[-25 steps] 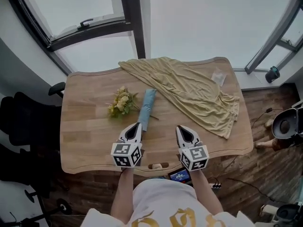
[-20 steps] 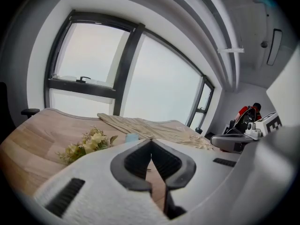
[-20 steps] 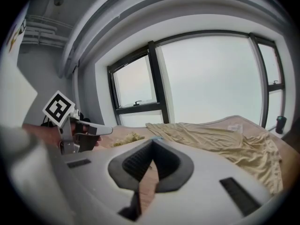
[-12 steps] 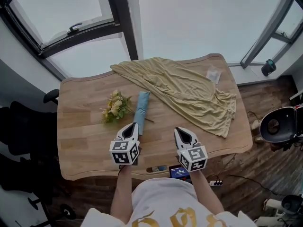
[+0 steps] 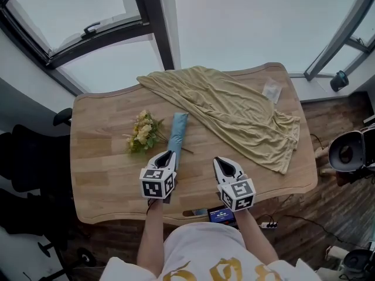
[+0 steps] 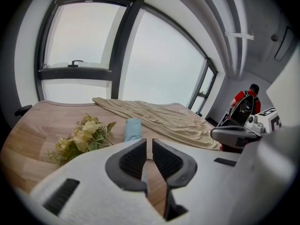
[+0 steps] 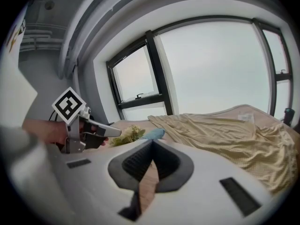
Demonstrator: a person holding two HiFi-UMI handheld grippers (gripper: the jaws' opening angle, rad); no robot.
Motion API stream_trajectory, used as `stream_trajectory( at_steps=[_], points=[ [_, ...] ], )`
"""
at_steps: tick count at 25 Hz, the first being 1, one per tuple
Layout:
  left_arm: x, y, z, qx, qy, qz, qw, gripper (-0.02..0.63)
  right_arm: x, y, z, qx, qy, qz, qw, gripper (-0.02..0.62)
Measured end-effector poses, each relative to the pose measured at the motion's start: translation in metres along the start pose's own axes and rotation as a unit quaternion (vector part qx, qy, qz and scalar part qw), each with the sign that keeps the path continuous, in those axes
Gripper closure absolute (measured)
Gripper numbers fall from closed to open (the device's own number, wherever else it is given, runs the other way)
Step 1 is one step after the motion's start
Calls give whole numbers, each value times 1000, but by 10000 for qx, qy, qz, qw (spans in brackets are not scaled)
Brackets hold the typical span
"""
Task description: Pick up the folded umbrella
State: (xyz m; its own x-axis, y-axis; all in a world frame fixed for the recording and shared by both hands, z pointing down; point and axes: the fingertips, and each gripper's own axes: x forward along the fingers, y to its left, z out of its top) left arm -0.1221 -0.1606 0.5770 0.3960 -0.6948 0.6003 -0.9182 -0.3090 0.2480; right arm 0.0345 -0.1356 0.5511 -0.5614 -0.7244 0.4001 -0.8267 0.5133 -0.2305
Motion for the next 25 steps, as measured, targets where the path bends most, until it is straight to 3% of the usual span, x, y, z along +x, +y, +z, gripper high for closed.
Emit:
stream_trajectory(
  at_steps=[2,7,12,18,25],
  points=[
    [9,3,-2,17,138,-30,9999,542,7,-3,-4,42,72,12,10000,584],
    [29,16,-2,190,382,84,9991,528,25,-13,-13,138,245,14,9996,584],
    [48,31,-10,287,748,184,9966,474,42,-20,-18,229,392,14,9990,584],
    [76,42,-24,198,1201,46,9926,356,63,-31,-27,303,550,-1,9980,584],
    [104,46,-29,424,1527,45,9874,316,79,-40,-44,330,815,-11,9961,584]
  ],
)
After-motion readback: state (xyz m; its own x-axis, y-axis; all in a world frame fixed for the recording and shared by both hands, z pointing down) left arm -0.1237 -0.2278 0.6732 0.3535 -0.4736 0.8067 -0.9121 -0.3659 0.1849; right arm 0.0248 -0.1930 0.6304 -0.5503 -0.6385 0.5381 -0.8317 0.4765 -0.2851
